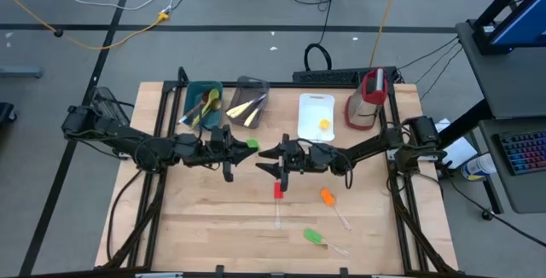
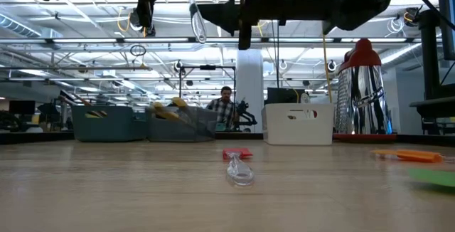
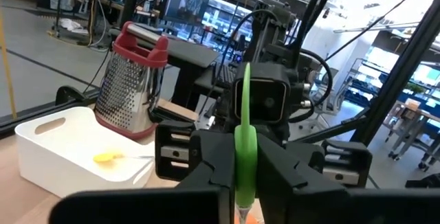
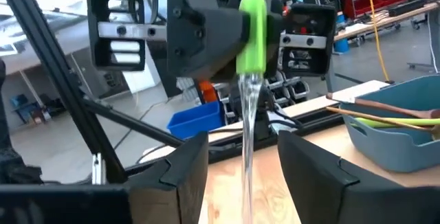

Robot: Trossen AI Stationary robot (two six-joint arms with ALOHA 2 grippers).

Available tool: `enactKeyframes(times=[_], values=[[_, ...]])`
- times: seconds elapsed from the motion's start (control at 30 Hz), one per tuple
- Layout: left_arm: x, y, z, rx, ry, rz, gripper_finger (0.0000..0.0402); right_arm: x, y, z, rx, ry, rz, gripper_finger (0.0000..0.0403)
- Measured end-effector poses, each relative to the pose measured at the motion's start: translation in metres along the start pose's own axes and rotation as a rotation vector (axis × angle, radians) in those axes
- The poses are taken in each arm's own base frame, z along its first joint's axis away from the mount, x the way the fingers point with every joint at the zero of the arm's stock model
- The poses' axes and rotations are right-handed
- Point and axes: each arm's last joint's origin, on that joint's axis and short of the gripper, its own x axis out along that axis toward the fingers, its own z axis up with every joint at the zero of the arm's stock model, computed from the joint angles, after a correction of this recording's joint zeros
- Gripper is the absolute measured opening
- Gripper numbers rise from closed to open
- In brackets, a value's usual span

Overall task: Pick & Place Kitchen Items
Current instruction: Put the left green spatula into the white bin

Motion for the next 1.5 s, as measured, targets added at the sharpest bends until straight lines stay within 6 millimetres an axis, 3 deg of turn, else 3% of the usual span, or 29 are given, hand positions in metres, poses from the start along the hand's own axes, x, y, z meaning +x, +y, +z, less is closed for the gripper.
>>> enactKeyframes(times=[0.33,0.53,1.5], values=[[0.0,0.0013,0.0006,-0.002,-0.016,0.042,0.0013,0.0,-0.0001,-0.0007,-0.03,0.01,0.007,0.0082],[-0.0001,0.001,0.0008,-0.003,-0.019,0.044,0.0036,0.0,-0.0007,-0.0014,-0.078,0.017,0.001,0.0012],[-0.0002,0.0026,-0.0043,0.015,0.044,0.045,0.0044,-0.0002,-0.0038,0.0051,-0.112,-0.034,0.008,0.0005]])
